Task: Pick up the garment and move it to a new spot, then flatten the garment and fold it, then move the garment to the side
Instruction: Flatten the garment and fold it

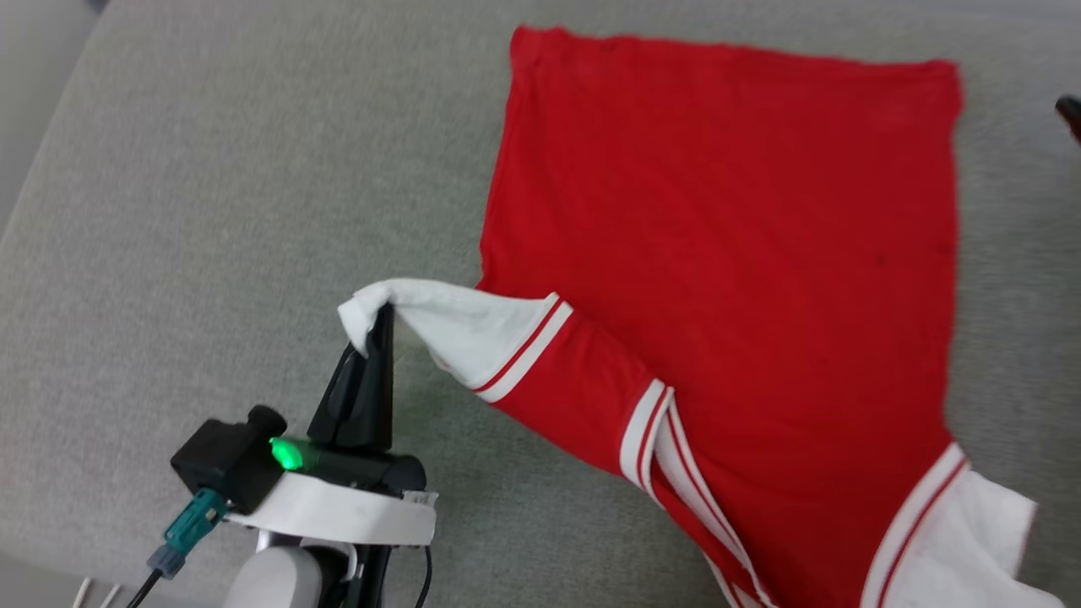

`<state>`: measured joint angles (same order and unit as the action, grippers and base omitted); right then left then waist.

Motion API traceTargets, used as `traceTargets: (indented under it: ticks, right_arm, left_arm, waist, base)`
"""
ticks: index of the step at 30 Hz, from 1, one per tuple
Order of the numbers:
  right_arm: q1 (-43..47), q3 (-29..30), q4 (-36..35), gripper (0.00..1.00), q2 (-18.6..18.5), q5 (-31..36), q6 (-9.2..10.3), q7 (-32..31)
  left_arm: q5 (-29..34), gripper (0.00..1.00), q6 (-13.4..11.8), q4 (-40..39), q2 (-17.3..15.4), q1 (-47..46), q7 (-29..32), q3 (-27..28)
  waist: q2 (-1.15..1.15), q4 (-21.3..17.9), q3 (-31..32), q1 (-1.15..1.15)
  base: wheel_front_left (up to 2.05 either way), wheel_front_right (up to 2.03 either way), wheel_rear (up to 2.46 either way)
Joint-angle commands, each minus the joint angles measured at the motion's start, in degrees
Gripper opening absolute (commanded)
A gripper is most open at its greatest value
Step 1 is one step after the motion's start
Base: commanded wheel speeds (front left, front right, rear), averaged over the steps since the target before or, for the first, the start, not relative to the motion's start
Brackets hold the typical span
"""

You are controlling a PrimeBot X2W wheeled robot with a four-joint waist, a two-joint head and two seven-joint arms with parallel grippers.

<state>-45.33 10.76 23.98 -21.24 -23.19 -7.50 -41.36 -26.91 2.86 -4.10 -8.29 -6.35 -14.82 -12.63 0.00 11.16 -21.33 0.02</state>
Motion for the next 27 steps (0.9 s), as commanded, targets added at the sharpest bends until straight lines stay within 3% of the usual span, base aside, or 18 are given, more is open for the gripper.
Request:
traceTargets:
  ticks: [1, 9, 17, 18, 19, 20, 27]
  right_arm:
    - [-1.5, 0.0, 0.5, 1.0, -0.6, 0.3, 0.02, -1.2]
    - [-14.5, 0.2, 4.7, 1.0, 0.9, 5.0, 0.02, -12.4]
    - [-14.8, 2.4, 12.5, 1.0, 4.3, 8.9, 0.04, -19.3]
    - [-14.6, 2.5, 12.9, 0.46, 4.7, 9.4, 0.05, -19.8]
    - [-14.4, 2.8, 13.1, 0.34, 4.8, 9.8, 0.05, -20.1]
    - [-14.2, 3.1, 13.5, 0.0, 4.9, 10.1, 0.05, -20.9]
    - [-14.4, 1.3, 10.9, 0.0, 2.1, 11.3, 0.03, -19.0]
  left_arm:
    - [0.4, 0.0, 0.3, -0.4, 0.3, -1.1, -0.3, -0.1]
    - [3.1, 0.0, 2.5, -2.3, 2.7, -5.0, -0.5, 0.0]
    - [4.8, 0.0, 3.8, -1.7, 3.8, -6.3, -0.5, 0.2]
    - [5.1, 0.0, 3.9, -1.6, 3.8, -6.3, -0.5, 0.3]
    - [5.2, 0.0, 4.0, -1.5, 3.9, -6.3, -0.5, 0.3]
    - [5.3, 0.0, 4.1, -1.3, 3.9, -6.3, -0.5, 0.3]
    - [6.6, 0.0, 4.4, 0.9, 3.4, -5.0, -0.5, 0.8]
  waist:
    - [0.0, 4.3, -5.5, -0.02]
    - [0.0, 6.7, -12.1, -0.02]
    - [0.0, 7.2, -14.0, -0.02]
    - [0.0, 7.2, -13.9, -0.02]
    - [0.0, 7.3, -13.8, -0.02]
    - [0.0, 7.3, -13.5, -0.02]
    - [0.0, 6.4, -9.0, -0.02]
  base:
    - [0.0, 0.0, 0.0]
    - [0.0, 0.0, 0.0]
    - [0.0, 0.0, 0.0]
    - [0.0, 0.0, 0.0]
    - [0.0, 0.0, 0.0]
    - [0.0, 0.0, 0.0]
    - [0.0, 0.0, 0.0]
